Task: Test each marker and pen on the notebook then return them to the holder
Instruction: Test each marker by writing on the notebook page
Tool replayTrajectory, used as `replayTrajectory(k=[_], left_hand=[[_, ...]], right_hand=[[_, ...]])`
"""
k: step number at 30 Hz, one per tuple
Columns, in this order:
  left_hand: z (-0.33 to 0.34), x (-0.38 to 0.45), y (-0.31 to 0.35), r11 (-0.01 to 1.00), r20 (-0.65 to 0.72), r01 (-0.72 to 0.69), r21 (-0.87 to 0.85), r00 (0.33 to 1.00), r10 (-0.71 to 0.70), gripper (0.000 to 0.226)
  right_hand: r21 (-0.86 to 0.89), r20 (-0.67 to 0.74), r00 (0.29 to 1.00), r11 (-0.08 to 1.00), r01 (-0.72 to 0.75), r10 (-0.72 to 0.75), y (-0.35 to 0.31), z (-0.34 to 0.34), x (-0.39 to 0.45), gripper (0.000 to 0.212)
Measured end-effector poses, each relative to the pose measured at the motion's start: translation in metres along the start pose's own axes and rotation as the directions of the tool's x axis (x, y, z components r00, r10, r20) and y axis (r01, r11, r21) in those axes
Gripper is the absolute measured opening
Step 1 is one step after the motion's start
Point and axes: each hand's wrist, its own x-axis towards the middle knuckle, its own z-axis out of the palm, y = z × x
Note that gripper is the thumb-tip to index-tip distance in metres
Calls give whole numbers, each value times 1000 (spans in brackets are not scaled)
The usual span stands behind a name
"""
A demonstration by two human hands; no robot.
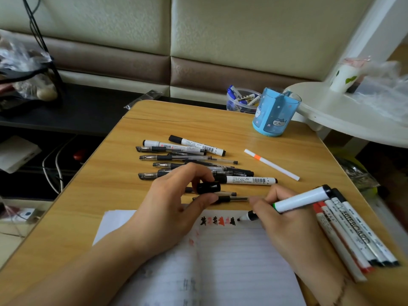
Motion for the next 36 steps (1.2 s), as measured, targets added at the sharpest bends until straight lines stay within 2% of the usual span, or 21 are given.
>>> replayTrajectory(k=[4,10,20,23,25,27,29,32,36], left_hand=[[0,0,-2,1000,-16,12,-12,1000,-12,15],[1,0,-4,999,-4,31,-35,1000,-31,21],[2,-2,-7,1000,47,23,-10,999,-22,19],[1,-2,-5,999,82,26,-33,996,-23,26],[1,-1,-4,999,76,26,-27,997,-24,31],[1,0,-5,1000,48,25,-5,999,-25,29],[1,1,-6,1000,31,21,10,999,-22,26],[1,0,-5,1000,49,8,-24,999,-7,26],[0,-1,-3,998,88,-37,-50,995,41,30]], right_hand=[[-12,4,1000,1000,10,-10,1,0,1,36],[-12,19,1000,1000,10,-10,-1,0,0,36],[25,33,998,998,-53,52,1,-2,3,40],[188,51,998,981,-43,34,-6,-5,0,29],[382,101,994,921,-75,39,-15,-8,-2,36],[484,154,987,868,-115,45,-23,-11,-3,47],[502,173,984,855,-128,45,-26,-13,-4,48],[514,165,984,847,-137,59,-24,-13,-6,18],[562,129,987,813,-150,93,-26,-12,-7,16]])
